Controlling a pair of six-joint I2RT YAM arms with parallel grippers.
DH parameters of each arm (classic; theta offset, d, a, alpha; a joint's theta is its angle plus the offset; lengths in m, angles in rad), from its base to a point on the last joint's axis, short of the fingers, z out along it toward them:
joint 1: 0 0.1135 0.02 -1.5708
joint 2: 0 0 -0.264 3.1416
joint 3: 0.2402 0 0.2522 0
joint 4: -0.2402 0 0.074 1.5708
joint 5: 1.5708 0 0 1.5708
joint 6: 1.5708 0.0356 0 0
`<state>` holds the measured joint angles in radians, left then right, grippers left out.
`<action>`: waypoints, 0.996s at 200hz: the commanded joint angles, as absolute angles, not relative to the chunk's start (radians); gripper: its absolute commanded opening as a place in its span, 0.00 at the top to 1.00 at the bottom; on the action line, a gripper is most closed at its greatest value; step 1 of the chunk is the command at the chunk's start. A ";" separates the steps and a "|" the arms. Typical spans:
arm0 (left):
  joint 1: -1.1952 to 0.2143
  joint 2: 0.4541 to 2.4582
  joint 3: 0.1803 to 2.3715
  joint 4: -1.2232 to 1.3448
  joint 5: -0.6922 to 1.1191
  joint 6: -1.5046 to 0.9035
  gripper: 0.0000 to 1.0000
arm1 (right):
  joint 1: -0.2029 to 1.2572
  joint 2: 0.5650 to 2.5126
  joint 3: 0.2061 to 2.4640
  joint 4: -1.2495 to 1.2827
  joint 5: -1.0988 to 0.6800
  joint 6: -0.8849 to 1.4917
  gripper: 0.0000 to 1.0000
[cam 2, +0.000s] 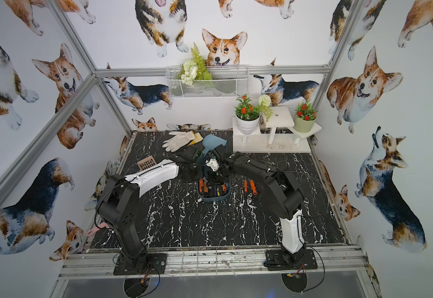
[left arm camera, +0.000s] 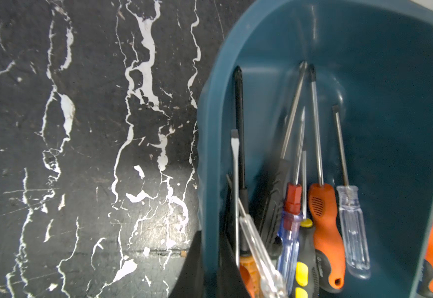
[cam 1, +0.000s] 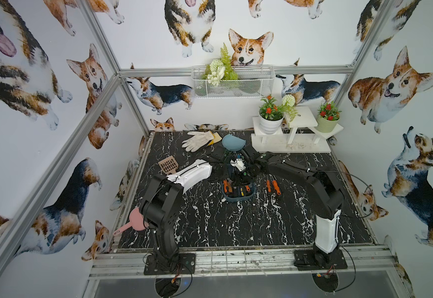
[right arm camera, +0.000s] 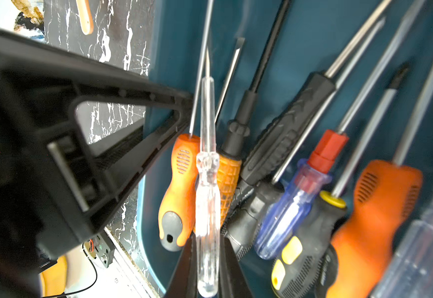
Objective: Take out the screwdriver from the storage box
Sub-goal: Pick up the screwdriver from the storage box.
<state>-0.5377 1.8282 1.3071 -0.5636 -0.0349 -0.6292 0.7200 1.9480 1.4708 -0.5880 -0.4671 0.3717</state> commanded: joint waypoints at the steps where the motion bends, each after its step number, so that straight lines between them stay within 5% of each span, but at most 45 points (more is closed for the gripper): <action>1: -0.539 1.827 1.317 -0.532 -0.037 -0.631 1.00 | 0.723 1.934 1.460 -0.569 -0.441 0.390 1.00; 199: -0.538 1.863 1.358 -0.556 -0.049 -0.617 1.00 | 0.715 1.882 1.518 -0.876 -0.049 0.318 1.00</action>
